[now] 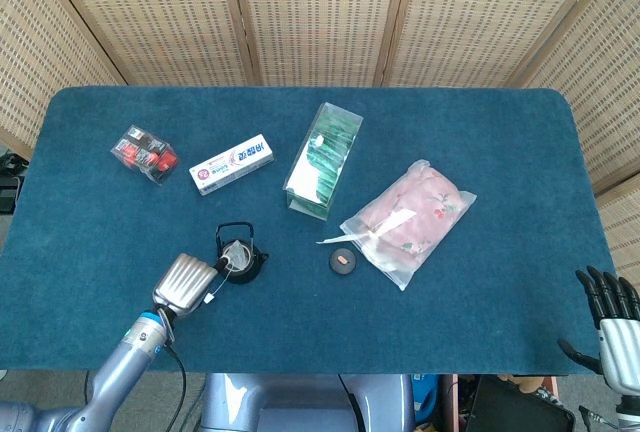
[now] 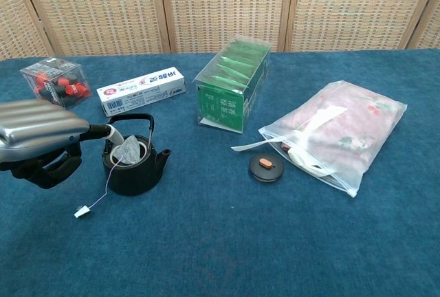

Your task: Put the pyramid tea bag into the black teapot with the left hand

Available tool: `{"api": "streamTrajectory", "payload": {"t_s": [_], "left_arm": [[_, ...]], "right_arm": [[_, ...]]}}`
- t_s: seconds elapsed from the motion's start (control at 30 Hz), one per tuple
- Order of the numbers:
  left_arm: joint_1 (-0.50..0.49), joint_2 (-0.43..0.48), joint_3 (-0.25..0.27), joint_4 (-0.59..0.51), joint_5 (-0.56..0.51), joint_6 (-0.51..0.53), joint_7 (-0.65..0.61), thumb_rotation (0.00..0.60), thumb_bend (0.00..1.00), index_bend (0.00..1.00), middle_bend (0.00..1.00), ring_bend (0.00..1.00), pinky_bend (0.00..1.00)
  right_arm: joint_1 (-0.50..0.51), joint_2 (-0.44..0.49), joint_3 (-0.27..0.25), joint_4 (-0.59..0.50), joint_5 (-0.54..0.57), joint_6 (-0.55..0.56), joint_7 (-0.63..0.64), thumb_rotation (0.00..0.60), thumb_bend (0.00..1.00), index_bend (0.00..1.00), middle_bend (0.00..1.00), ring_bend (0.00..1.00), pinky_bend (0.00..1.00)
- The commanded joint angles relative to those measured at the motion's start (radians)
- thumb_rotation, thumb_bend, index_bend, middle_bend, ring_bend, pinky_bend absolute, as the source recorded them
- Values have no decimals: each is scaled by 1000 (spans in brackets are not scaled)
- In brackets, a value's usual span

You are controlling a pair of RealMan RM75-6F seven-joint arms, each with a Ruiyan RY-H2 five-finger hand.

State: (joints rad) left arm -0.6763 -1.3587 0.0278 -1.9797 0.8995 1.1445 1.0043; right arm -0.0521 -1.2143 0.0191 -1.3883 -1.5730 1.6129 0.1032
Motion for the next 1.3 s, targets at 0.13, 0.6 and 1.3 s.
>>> {"api": "streamTrajectory", "payload": {"t_s": [0.13,0.6,1.3], "left_arm": [[-32,-36,-8,50,-66,-28,-2,600,697,135,782,672,631],[-62,-69,22,91,-122,-32,-1,600,697,134,782,672,631],[52,43,74,-19,168,119,-205,600,697,114,679,609,627]], "right_arm": [[-1,0,0,3,2,0,2,600,71,92,138,0,84],[-1,1,0,-6,1,-3,-10,600,71,92,138,0,84],[1,5,1,-12,-6,2,-14,600,71,92,138,0,84]]}}
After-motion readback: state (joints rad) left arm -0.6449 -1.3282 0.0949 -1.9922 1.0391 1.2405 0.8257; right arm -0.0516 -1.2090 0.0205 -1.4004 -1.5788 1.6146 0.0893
